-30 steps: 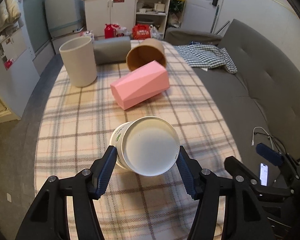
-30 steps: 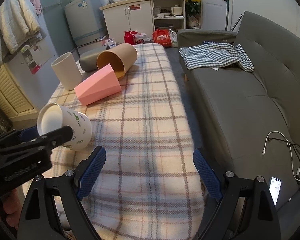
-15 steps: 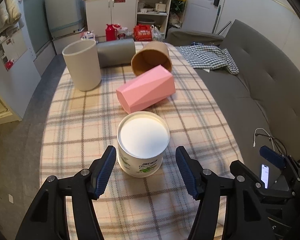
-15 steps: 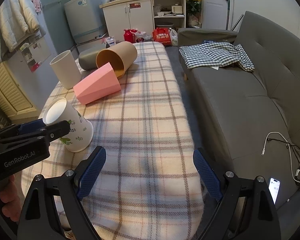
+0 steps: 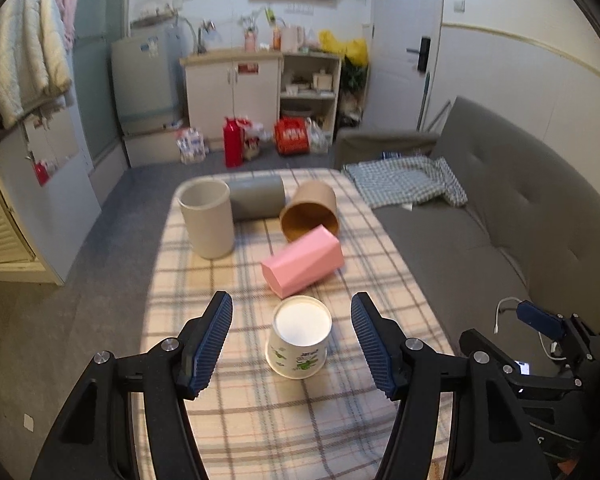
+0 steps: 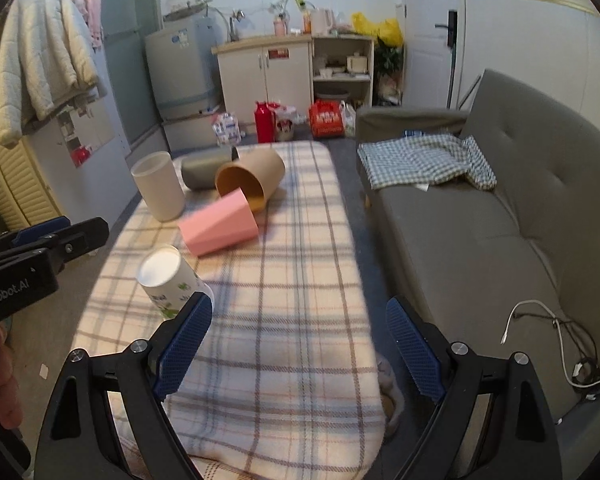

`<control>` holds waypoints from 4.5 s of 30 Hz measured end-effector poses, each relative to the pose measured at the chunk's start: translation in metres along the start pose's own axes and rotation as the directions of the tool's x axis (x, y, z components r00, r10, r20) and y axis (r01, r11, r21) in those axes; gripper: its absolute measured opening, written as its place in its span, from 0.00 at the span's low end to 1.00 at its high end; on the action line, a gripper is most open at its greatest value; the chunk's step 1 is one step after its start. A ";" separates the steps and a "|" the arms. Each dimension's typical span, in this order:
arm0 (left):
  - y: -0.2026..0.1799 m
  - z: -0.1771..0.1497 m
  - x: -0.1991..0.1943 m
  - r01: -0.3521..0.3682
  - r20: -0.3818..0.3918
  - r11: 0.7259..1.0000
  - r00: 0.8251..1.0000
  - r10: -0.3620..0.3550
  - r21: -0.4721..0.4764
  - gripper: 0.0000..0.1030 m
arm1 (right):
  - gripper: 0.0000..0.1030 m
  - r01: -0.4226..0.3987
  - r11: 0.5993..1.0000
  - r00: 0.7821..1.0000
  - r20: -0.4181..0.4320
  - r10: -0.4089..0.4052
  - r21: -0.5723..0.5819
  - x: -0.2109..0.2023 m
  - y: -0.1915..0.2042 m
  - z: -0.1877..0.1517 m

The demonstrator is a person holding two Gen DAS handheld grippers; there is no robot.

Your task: Flip cup upside down

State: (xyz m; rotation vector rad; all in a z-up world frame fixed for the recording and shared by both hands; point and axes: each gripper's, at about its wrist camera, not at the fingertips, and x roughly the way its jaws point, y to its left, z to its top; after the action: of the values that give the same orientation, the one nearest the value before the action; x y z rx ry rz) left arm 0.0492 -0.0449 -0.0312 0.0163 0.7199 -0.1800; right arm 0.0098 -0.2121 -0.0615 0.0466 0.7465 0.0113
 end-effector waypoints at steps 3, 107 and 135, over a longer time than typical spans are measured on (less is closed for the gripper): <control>0.006 -0.007 -0.017 0.025 0.039 1.000 0.999 -0.025 -0.005 0.63 | 0.87 -0.006 1.000 0.999 0.036 0.007 -0.013 -0.015 0.006 -0.001; 0.041 -0.080 -0.041 -0.157 0.108 0.985 0.980 0.165 -0.076 1.00 | 1.00 -0.055 0.998 0.997 0.055 0.057 -0.038 -0.010 0.040 -0.037; 0.044 -0.081 -0.043 -0.160 0.116 0.984 0.979 0.168 -0.075 1.00 | 1.00 -0.054 0.998 0.997 0.052 0.056 -0.039 -0.008 0.040 -0.039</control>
State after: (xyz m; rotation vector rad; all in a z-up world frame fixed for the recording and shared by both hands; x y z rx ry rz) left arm -0.0279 0.0111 -0.0660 0.0027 0.5990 0.0012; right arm -0.0222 -0.1706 -0.0826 0.0313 0.6913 0.0765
